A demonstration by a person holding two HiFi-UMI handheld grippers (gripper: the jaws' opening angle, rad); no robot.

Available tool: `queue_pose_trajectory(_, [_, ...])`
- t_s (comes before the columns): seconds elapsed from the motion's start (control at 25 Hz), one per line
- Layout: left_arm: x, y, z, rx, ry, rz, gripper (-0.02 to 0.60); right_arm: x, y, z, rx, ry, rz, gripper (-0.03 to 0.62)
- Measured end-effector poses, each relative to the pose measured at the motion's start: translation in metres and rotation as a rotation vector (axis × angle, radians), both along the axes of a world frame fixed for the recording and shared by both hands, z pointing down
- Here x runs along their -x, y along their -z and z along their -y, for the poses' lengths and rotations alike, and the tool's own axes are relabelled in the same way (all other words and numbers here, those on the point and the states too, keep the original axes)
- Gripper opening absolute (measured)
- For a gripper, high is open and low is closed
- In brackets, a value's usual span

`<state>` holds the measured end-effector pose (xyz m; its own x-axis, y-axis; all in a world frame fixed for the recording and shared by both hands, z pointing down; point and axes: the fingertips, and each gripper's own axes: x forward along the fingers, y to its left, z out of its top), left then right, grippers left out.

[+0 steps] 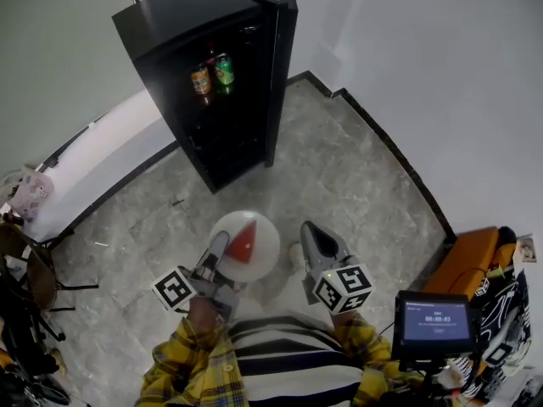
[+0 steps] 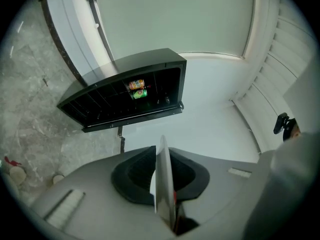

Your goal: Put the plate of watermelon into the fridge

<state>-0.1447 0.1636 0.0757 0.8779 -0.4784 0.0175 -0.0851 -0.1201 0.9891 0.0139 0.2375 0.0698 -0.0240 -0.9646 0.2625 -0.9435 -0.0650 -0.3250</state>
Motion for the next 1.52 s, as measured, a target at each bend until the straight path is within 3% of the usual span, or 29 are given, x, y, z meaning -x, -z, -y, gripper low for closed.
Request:
queue_pose_trajectory(0.16, [-0.028,-0.003,0.020,0.011,0.091,0.000,0.031,-0.034,0.000,0.031,0.009,0.089,-0.007,-0.003])
queue_pose_trajectory(0.72, [-0.114,-0.006,0.055,-0.006,0.279,-0.039,0.031,-0.125,-0.003,0.099,0.027,0.308,-0.056,-0.003])
queue_pose_trajectory(1.08, [-0.131,-0.008,0.068,-0.001,0.385,-0.042,0.031,-0.138,-0.010,0.133,0.030,0.418,-0.047,-0.003])
queue_pose_trajectory(1.52, [-0.102,-0.035,0.117,0.014,0.455,-0.067,0.031,-0.100,-0.017,0.184,0.007,0.491,-0.067,-0.003])
